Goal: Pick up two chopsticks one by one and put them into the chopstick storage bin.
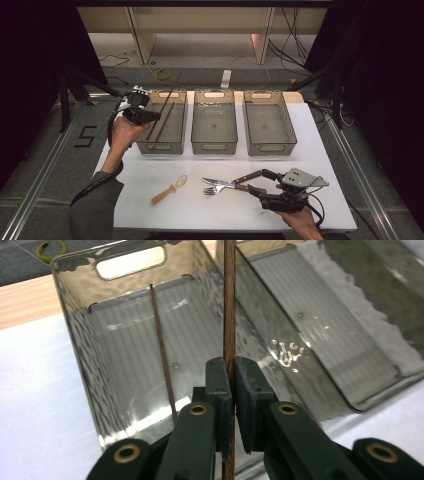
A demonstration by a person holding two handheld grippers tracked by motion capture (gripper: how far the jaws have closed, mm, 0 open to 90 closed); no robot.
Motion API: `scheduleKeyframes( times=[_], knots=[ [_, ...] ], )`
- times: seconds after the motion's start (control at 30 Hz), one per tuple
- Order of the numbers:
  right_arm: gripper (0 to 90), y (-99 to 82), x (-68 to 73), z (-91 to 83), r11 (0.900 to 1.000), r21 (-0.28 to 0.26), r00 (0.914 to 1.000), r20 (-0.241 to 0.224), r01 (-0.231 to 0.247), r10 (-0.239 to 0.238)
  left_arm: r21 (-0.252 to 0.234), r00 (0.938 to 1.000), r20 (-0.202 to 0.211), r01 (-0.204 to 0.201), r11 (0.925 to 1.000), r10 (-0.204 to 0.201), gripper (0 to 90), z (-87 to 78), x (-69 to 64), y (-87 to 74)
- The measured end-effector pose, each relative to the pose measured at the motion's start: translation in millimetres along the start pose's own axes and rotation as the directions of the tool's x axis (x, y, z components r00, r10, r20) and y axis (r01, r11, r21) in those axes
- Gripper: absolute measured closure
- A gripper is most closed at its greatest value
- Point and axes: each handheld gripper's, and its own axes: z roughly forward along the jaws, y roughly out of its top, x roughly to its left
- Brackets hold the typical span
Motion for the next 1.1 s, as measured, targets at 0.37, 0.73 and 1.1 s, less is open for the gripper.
scheduleKeyframes(
  times=[0.37,0.73,1.1],
  knots=[
    [24.8,0.0,-0.7,0.6,1.0000,0.000,1.0000,0.000,-0.003,0.003,0.019,0.9994,-0.027,0.023,0.9995,-0.023,84.5,15.0,11.0,6.7],
    [24.7,0.0,-0.6,0.6,1.0000,0.001,1.0000,-0.002,-0.004,0.004,0.019,0.9990,-0.024,0.038,0.9991,-0.038,84.5,24.8,12.5,5.9],
    [24.9,-0.3,-0.2,1.5,1.0000,0.006,1.0000,-0.008,0.000,0.000,0.029,0.9988,-0.029,0.042,0.9987,-0.041,84.5,36.8,15.7,-1.2]
  ],
)
